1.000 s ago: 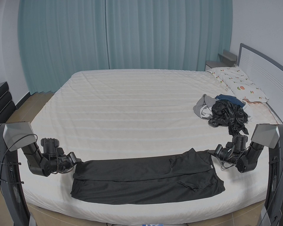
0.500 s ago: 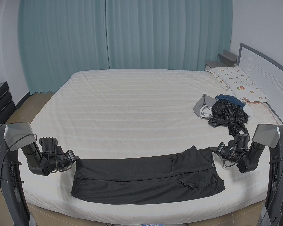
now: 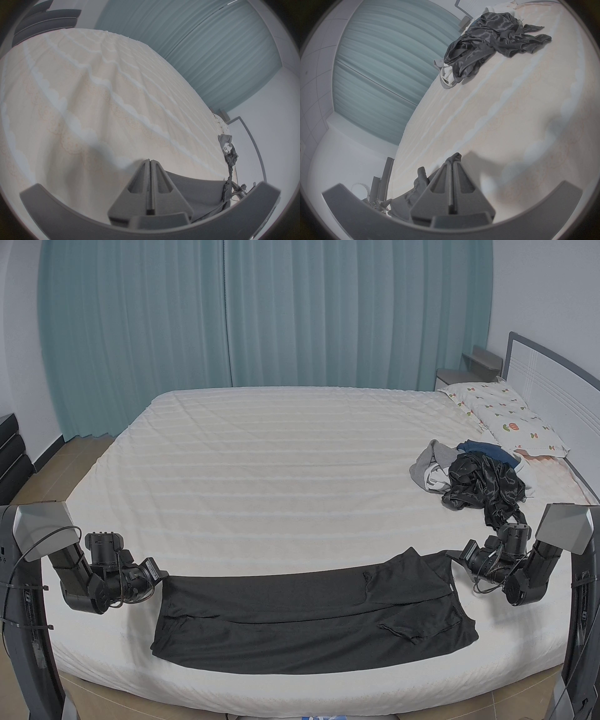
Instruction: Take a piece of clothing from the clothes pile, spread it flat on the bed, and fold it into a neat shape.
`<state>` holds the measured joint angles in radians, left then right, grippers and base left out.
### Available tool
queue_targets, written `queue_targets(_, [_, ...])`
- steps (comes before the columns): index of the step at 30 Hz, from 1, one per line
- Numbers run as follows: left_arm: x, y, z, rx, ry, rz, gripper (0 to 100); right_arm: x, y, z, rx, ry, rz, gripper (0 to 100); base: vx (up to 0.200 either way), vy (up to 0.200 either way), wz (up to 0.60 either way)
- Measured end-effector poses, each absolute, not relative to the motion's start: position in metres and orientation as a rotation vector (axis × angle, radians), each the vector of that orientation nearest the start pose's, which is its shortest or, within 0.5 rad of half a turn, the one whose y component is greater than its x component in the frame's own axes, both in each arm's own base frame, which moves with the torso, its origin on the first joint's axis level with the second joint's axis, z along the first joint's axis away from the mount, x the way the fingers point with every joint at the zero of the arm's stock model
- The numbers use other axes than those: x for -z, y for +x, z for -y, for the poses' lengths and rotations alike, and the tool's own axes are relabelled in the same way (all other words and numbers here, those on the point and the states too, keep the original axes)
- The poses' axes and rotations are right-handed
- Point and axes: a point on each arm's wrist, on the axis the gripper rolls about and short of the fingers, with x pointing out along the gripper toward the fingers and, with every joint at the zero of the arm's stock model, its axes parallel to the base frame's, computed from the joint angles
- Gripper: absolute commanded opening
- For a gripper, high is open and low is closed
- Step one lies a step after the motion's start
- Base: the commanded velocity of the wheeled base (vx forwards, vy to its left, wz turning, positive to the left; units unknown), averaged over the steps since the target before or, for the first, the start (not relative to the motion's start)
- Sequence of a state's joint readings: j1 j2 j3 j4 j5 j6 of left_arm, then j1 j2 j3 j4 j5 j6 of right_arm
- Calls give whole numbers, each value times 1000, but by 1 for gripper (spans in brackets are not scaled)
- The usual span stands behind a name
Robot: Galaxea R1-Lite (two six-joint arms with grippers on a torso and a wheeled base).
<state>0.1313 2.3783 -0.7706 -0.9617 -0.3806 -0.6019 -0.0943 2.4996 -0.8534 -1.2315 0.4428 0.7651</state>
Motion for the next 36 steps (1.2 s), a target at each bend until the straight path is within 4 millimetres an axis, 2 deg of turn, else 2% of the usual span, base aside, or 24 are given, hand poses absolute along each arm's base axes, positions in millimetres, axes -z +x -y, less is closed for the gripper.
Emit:
queue_targets(17, [30, 373, -34, 33, -770, -670, 0, 52, 398, 27, -167, 844, -502, 0, 0, 0, 0])
queue_targets(18, [31, 373, -34, 33, -770, -671, 100, 52, 398, 26, -167, 844, -504, 0, 0, 0, 0])
queue_targets(20, [31, 372, -34, 30, -768, -672, 100, 54, 398, 26, -166, 843, -508, 0, 0, 0, 0])
queue_targets(21, [31, 372, -34, 28, -767, -672, 100, 54, 398, 25, -166, 843, -511, 100, 0, 0, 0])
queue_targets(29, [32, 373, -33, 25, -765, -668, 100, 55, 396, 24, -168, 844, -514, 100, 0, 0, 0])
queue_targets(36, [31, 374, -34, 23, -773, -665, 100, 38, 392, 22, -189, 841, -481, 100, 0, 0, 0])
